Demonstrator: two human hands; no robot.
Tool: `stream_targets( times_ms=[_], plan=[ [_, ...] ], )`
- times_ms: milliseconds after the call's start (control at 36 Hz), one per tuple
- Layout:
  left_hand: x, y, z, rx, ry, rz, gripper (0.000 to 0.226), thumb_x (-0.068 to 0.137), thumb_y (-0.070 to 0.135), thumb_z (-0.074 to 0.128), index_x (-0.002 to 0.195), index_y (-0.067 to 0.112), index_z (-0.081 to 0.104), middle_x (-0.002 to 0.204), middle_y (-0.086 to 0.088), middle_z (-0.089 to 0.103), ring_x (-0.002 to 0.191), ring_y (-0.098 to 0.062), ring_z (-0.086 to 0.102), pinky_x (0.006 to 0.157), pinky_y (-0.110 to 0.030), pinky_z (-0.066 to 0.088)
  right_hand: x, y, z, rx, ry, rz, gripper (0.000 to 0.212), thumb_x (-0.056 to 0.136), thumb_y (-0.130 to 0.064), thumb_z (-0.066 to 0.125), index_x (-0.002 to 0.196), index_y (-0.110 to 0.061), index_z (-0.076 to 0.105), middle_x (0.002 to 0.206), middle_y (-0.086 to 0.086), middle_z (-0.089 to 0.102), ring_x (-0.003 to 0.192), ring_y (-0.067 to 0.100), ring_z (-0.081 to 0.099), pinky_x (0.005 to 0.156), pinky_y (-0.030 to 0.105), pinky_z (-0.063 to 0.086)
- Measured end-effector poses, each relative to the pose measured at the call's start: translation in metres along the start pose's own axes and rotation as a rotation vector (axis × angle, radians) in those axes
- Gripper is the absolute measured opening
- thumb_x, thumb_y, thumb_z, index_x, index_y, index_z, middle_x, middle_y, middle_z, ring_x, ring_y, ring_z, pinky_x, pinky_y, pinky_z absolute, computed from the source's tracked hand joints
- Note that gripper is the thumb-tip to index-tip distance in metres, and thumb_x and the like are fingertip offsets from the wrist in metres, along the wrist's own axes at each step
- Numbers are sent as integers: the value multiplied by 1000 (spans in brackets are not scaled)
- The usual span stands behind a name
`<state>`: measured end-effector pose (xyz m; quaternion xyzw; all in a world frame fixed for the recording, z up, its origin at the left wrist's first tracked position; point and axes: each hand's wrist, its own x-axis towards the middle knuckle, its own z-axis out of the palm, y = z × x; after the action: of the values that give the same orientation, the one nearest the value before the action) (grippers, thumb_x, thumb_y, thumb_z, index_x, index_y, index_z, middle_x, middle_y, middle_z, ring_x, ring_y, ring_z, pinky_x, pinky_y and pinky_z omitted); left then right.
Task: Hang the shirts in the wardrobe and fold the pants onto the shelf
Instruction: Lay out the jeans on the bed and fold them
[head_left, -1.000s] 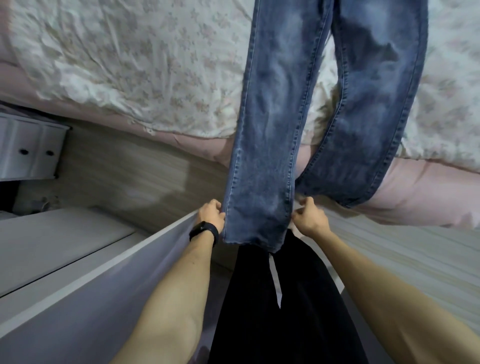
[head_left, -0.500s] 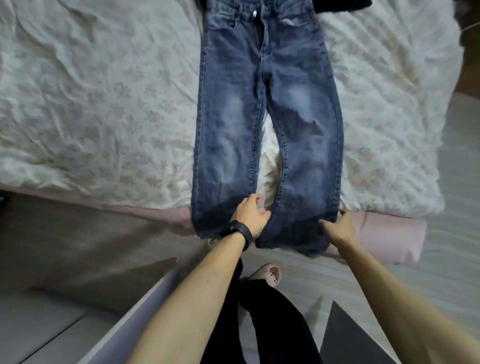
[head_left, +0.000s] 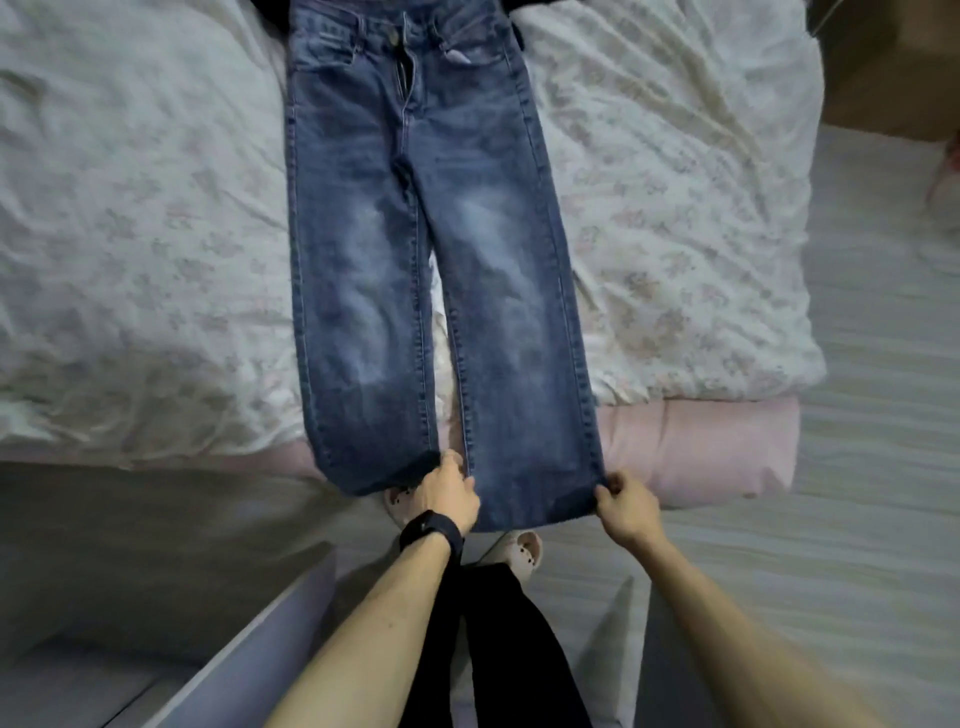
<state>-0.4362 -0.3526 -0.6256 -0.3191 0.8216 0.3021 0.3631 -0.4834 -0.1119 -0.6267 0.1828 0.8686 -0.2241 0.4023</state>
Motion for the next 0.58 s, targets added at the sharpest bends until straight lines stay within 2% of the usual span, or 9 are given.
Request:
stream_targets(
  times_ms=[83,139,194,250,333,389,500,583],
  plan=[
    [-2,13,0,-107,95,-46,43,96,24,59,136,16,44,133,-12,54,118,-34,57,99,-42,46,6,-2,-10,17,-32,17,34,93,-23,64,122,-7,57,122,18,66,115,39,60,90,38,45],
    [1,29,-4,-140,140,-15,50,95,24,61,141,17,42,138,-11,46,120,-33,55,100,-40,45,15,-11,-20,45,-14,-17,37,92,-27,65,123,-11,54,118,13,65,107,34,61,83,35,43],
    [7,48,-11,-161,188,31,48,94,26,61,139,21,43,140,-7,42,120,-30,54,98,-40,47,25,-28,-33,90,9,-96,30,92,-25,66,118,-13,56,109,6,65,99,30,62,78,30,40],
    [14,71,-22,-164,233,64,47,93,31,61,137,25,45,142,-1,39,121,-27,52,96,-41,48,39,-52,-49,131,37,-178,20,93,-23,66,109,-14,58,100,3,65,98,28,64,79,31,44],
    [26,110,-41,-188,270,112,46,94,36,60,137,26,45,143,3,37,118,-25,53,94,-42,49,56,-96,-76,176,63,-231,29,94,-29,64,118,-14,58,103,0,67,84,14,63,69,27,45],
    [36,136,-54,-208,285,159,46,95,35,60,137,23,46,144,0,36,123,-27,50,98,-41,46,69,-127,-94,211,86,-284,28,95,-30,64,118,-16,58,104,-1,67,77,5,60,65,22,42],
    [56,178,-80,-177,327,175,43,95,42,59,132,25,47,141,2,38,125,-28,45,93,-40,45,91,-188,-130,221,105,-335,36,96,-35,63,126,-15,57,104,-5,64,88,14,61,82,32,49],
    [74,200,-94,-182,334,160,44,95,45,58,131,23,47,139,1,37,125,-29,44,92,-42,46,109,-226,-152,194,97,-368,39,96,-38,61,130,-19,56,110,-4,64,94,15,59,81,29,46]
  ],
)
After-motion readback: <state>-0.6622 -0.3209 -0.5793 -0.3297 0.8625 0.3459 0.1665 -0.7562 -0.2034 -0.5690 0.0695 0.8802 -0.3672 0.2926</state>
